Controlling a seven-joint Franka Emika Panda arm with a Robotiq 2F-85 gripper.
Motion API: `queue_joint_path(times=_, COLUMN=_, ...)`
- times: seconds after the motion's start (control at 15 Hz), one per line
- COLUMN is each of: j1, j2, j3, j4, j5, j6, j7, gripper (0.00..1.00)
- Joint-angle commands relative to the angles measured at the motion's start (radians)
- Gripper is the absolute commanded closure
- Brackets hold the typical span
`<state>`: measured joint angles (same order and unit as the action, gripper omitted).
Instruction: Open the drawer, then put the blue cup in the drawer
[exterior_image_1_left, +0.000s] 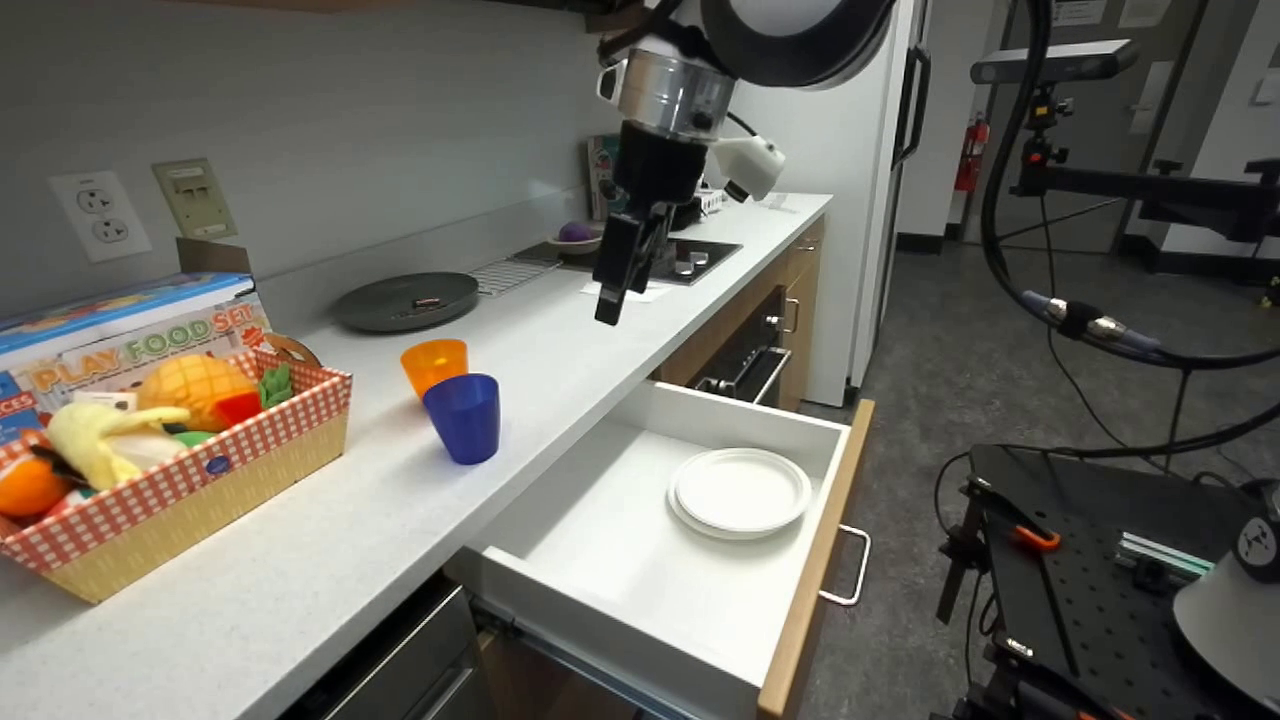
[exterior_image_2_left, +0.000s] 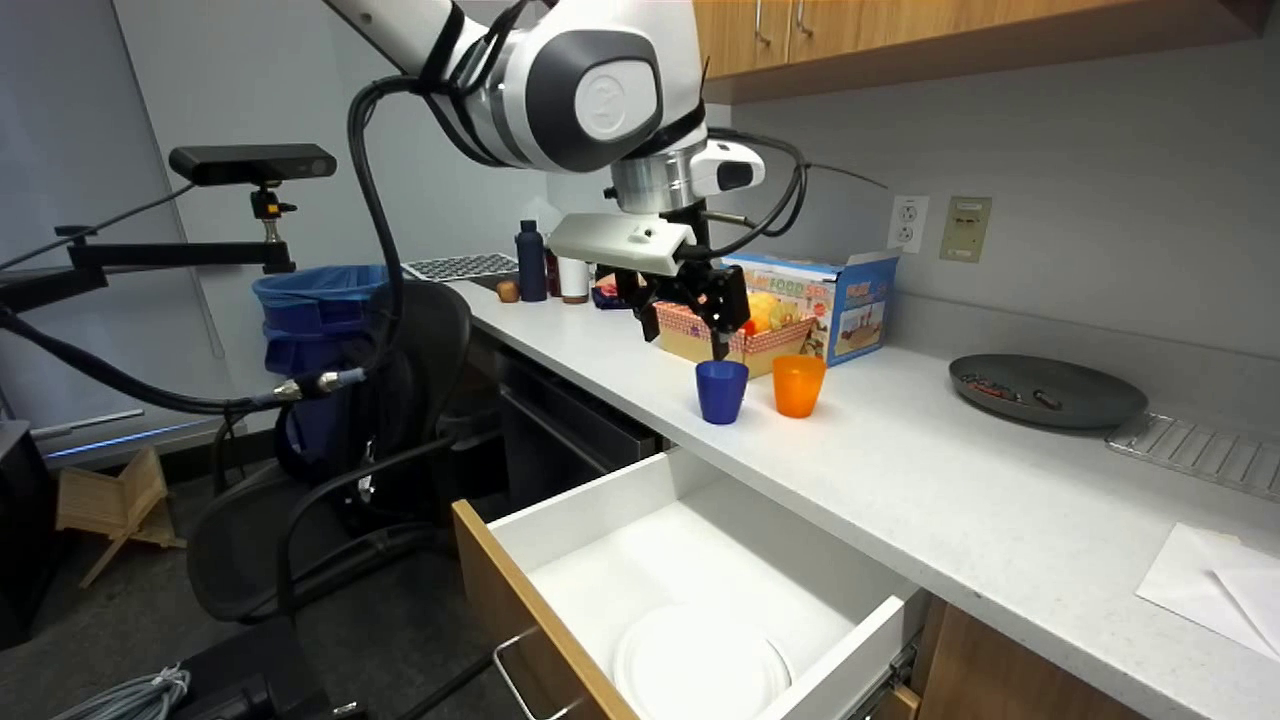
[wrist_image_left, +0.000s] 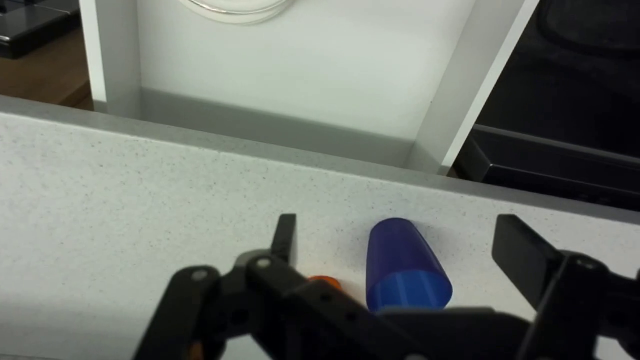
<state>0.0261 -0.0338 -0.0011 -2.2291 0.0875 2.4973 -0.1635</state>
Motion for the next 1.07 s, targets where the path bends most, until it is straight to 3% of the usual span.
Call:
queue_joint_path(times=0.0, j1=0.006, j2=0.118, j3=0.015, j4=0.124, j5=0.058, j6=-0.002, j7=-0.056, gripper=0.0)
queue_joint_path(times=0.4, j1=-0.002, j2=0.297, j3=0.053, j4=0.317, j5=0.03, j6=-0.014, j7=-0.059, gripper=0.0)
queue_joint_path(times=1.0, j1=0.022, j2=0.54, j3=0.052, j4=0.585, j5=-0.13, j6=-0.026, j7=-0.02, gripper=0.0)
